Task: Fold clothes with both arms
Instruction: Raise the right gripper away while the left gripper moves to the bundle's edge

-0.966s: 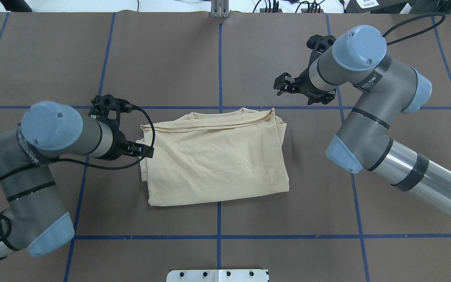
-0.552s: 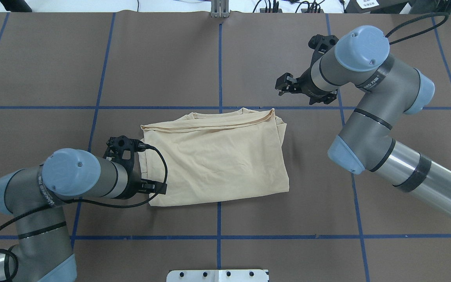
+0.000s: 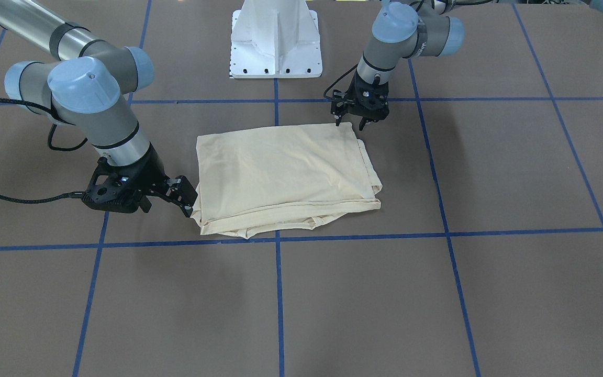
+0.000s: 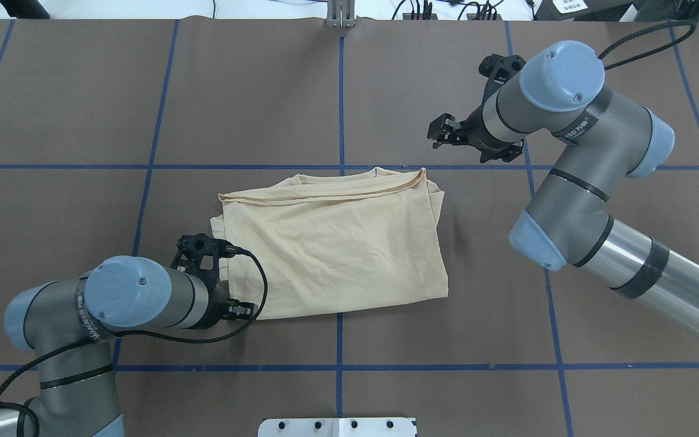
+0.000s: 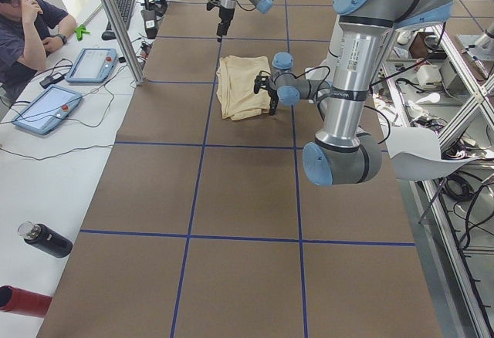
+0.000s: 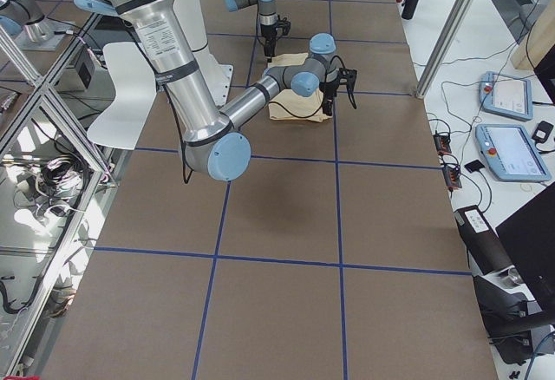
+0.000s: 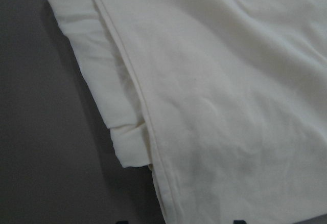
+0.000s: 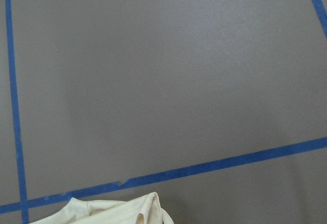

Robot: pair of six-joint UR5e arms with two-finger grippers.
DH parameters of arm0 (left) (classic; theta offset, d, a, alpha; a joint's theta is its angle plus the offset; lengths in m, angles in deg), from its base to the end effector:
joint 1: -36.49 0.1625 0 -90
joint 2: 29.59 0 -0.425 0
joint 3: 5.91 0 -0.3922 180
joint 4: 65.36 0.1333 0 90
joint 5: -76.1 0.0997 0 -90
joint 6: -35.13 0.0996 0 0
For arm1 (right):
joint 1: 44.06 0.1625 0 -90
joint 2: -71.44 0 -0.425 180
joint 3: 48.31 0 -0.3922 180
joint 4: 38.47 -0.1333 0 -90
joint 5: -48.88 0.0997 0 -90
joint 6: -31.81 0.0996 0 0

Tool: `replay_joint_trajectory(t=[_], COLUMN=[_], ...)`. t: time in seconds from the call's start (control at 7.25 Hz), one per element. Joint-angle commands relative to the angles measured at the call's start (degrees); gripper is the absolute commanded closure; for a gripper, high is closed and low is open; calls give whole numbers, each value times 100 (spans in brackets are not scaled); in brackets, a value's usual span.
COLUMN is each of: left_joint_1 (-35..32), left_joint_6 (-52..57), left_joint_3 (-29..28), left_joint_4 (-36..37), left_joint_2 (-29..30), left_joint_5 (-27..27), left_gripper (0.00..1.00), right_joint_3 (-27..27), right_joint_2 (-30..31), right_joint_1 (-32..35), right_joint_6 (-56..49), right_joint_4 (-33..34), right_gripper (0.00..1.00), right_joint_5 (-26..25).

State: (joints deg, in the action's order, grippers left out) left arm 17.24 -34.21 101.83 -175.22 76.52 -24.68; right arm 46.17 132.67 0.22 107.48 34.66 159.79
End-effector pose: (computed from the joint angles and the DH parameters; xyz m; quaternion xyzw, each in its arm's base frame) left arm 0.5112 -0.3000 0.3299 0.0747 0.4513 0.0534 0.8876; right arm -0.4099 -0.5363 0.3031 0.0605 -0.4437 0.1559 0.8804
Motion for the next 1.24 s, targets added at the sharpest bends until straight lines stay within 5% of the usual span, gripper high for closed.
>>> replay_joint_trajectory(t=[0.0,0.14,0.69,1.1], left_joint_1=[44,44,-174,-1436], left_joint_6=[-1,-10,235,1961], left_joint_3=[-25,-25,28,-715], left_joint_4=[-1,-1,104,509], left_joint_2=[16,16,-28,164], left_joint_5=[-4,-4,14,49], left_gripper=[69,97,100,100], right_joint_3=[0,8,9,0], right_joint_2=[11,2,-7,-15], right_joint_1=[1,-7,-7,-25], right_joint_6=[0,0,0,9], right_joint_4=[0,0,0,0], right_gripper=[0,0,0,0], right_joint_5=[0,0,-18,-18])
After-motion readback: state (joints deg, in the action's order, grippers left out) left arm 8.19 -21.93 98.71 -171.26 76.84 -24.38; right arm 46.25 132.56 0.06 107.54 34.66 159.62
